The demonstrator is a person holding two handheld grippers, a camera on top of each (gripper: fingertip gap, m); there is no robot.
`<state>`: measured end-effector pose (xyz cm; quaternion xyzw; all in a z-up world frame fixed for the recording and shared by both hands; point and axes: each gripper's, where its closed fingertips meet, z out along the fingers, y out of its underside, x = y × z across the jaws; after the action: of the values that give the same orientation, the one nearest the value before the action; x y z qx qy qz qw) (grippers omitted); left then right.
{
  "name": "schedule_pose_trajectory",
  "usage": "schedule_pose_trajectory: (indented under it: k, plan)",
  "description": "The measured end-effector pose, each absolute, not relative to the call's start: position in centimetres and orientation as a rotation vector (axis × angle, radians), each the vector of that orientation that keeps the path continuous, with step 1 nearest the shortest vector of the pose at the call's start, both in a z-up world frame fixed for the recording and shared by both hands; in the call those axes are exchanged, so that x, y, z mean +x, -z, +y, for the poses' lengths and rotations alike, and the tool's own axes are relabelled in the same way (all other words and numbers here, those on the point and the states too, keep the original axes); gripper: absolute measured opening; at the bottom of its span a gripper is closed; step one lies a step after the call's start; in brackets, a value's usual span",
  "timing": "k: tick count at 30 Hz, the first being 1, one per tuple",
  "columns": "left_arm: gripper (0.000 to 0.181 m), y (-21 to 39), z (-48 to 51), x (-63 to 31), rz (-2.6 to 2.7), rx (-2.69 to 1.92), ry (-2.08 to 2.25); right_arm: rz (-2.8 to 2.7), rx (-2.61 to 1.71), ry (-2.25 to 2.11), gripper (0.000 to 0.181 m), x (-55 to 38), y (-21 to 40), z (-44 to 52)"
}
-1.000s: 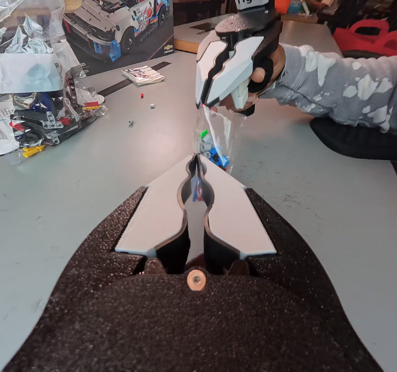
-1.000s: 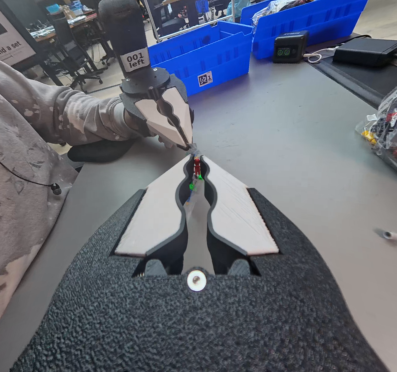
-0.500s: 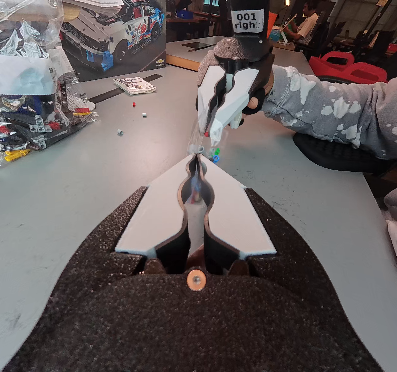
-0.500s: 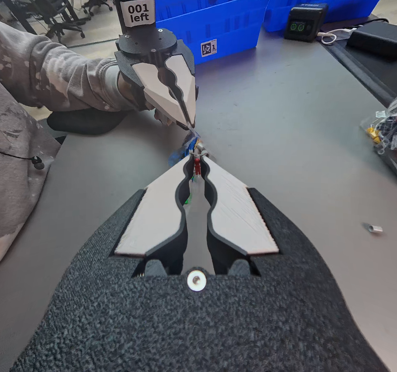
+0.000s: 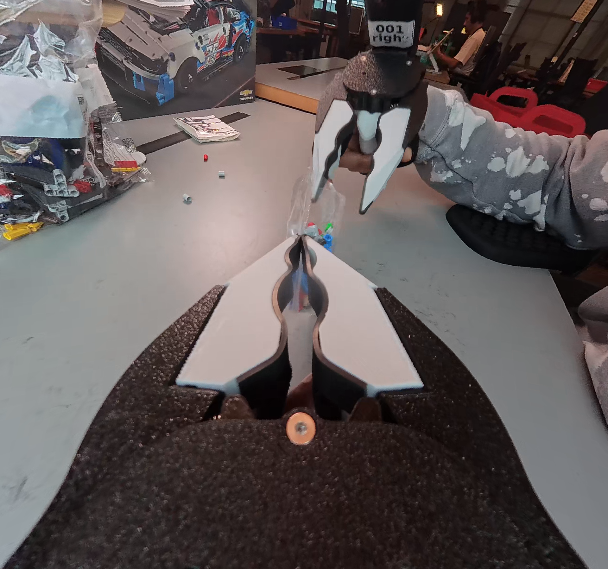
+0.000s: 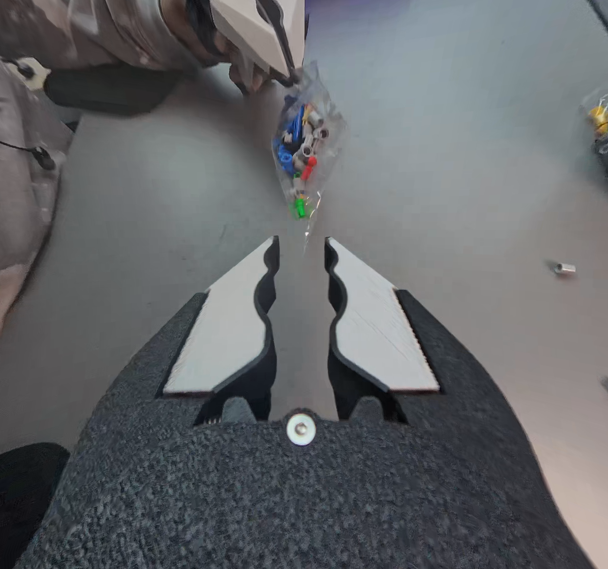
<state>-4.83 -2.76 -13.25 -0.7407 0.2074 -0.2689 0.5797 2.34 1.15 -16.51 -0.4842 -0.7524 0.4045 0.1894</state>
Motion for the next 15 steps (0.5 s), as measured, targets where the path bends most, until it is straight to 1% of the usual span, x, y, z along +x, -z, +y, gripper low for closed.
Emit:
schedule_pose_trajectory:
  k: [3, 6, 12, 15]
  plan:
    - [0.0, 13.3, -2.6, -5.2, 0.468, -1.739, 0.628, -2.101, -1.302, -1.157, 0.0, 2.0, 16.0, 0.9]
    - [0.001, 13.9, -3.0, -5.0, 0.508, -1.778, 0.661, -2.09, -1.249, -1.191, 0.0, 2.5, 13.8, 0.7]
    - [0.024, 17.5, -4.4, -3.6, 0.707, -1.952, 0.686, -2.179, -1.133, -1.046, 0.0, 3.0, 13.9, -0.7]
    - [0.026, 17.7, -4.4, -3.5, 0.73, -1.96, 0.656, -2.203, -1.05, -0.975, 0.0, 2.9, 13.6, -1.3]
